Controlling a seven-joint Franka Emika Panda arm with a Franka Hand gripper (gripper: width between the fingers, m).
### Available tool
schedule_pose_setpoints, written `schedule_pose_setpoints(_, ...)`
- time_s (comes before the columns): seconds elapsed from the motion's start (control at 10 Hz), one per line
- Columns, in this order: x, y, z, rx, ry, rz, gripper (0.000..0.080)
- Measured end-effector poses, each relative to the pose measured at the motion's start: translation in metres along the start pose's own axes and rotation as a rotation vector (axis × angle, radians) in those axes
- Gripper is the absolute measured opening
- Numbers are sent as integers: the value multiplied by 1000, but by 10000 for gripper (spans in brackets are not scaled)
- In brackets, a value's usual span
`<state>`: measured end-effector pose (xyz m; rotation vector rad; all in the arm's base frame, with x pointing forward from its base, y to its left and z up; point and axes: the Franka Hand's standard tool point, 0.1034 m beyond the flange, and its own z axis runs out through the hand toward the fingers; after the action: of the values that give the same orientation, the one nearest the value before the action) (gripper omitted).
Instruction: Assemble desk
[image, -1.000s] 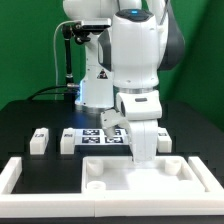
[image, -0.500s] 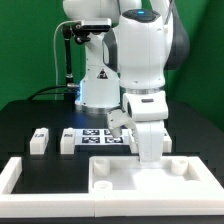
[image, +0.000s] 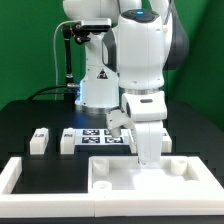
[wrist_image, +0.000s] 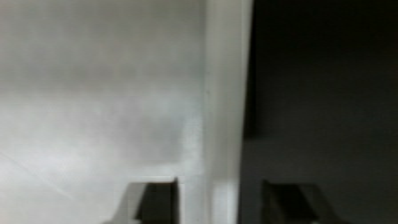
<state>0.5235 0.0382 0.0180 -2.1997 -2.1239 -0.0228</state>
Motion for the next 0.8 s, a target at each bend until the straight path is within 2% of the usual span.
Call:
schedule_pose_setpoints(0.1,0,0,0,0,0,0,389)
schedule_pose_setpoints(0.2,0,0,0,0,0,0,522)
schedule_pose_setpoints(0.3,0,0,0,0,0,0,623)
schedule_pose_setpoints(0.8,0,0,0,0,0,1,648)
